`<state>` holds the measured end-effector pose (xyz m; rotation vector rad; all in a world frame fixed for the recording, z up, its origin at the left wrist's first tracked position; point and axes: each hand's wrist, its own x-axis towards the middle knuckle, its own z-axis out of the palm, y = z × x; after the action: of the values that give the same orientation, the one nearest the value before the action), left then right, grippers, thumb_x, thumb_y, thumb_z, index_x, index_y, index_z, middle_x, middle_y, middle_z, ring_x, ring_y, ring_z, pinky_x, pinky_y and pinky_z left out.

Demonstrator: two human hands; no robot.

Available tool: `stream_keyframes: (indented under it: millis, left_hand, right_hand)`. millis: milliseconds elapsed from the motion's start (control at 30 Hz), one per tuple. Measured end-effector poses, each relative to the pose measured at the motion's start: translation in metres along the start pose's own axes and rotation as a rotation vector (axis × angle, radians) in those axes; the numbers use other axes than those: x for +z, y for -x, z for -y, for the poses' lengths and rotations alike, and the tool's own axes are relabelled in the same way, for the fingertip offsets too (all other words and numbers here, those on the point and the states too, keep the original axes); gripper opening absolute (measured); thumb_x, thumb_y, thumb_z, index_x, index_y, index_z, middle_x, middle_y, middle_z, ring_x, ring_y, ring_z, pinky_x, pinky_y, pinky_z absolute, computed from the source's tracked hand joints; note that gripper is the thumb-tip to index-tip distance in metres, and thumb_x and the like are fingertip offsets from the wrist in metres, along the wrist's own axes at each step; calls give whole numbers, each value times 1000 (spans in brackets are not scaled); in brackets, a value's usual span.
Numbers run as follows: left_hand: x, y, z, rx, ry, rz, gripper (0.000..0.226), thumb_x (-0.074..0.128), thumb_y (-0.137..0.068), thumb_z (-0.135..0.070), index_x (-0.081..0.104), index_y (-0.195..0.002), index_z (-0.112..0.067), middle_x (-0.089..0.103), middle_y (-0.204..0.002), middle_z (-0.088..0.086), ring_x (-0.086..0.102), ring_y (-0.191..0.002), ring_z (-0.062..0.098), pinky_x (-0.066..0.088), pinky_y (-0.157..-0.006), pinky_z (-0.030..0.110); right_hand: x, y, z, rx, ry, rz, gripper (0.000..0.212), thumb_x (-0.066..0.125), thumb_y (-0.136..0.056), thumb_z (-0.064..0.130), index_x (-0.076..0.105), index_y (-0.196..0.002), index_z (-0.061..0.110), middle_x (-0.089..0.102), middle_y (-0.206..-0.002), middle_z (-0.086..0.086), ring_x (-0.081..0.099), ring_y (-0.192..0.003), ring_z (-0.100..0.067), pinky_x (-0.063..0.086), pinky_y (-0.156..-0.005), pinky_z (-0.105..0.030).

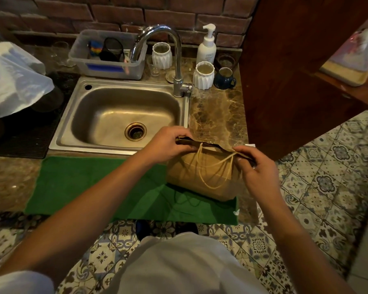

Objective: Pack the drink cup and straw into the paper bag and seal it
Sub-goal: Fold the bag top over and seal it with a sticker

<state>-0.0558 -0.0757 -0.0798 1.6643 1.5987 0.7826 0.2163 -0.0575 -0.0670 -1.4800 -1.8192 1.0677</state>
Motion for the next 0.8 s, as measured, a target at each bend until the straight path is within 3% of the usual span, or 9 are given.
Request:
stream_keyframes:
  millis: [133,233,367,433,500,567,633,700,800]
  left_hand:
    - [3,14,5,-65,37,-88,16,81,-83,-17,75,-97,-21,72,-95,-1,68,-92,18,54,-81,32]
    - [0,26,13,-129,79,-119,17,81,-83,-20,75,-99,-22,74,-97,1,69,-94,19,57,-85,42]
    - [-19,36,10,-190,158,50,42,84,-80,-37,70,-120,-36,72,-119,-7,68,-109,10,57,-93,34]
    - [-28,35,0,-221,182,114,47,73,-80,-60,67,-124,-46,69,-129,-8,65,-119,11,52,-103,37]
    - [-32,32,-11,-266,229,98,43,49,-88,-73,72,-116,-49,70,-130,-7,62,-123,12,45,-108,40]
    - [-33,26,-23,-313,268,89,52,31,-100,-67,78,-107,-44,71,-129,-7,62,-121,11,42,-106,34]
    - [-32,19,-30,-342,292,67,57,28,-105,-58,81,-100,-38,78,-114,-8,70,-106,8,46,-95,27]
    - [-30,12,-32,-365,312,55,51,35,-106,-52,82,-98,-32,81,-100,-7,75,-91,6,50,-86,27]
    - [-26,4,-24,-268,130,107,29,56,-101,-41,80,-107,-26,80,-102,-2,74,-95,12,56,-87,38]
  right_hand:
    - [0,-10,-5,-33,107,39,43,76,-92,21,64,-133,26,69,-122,8,62,-111,-8,50,-94,-29]
    - [1,-19,-8,6,100,69,36,76,-92,21,69,-127,18,69,-115,7,60,-112,-12,47,-93,-33]
    - [7,-29,-9,33,23,98,22,75,-92,15,71,-112,23,70,-107,3,64,-109,-22,49,-87,-37]
    - [11,-32,-8,29,-9,107,23,75,-92,13,70,-109,26,71,-108,4,64,-109,-23,53,-92,-45]
    - [12,-35,-6,24,-40,129,24,73,-92,10,69,-110,26,69,-108,7,63,-111,-21,51,-96,-47]
    - [12,-37,-4,14,-85,155,27,72,-92,5,69,-109,25,68,-105,13,62,-105,-13,50,-96,-43]
    - [11,-38,-4,10,-112,163,30,71,-91,-1,69,-108,24,68,-103,15,62,-100,-5,51,-95,-41]
    - [10,-39,-7,17,-140,158,35,70,-89,-6,71,-106,23,69,-102,15,63,-97,0,54,-93,-41]
    - [10,-37,-9,18,-169,132,37,70,-86,-9,73,-104,23,71,-103,13,64,-96,7,54,-95,-37]
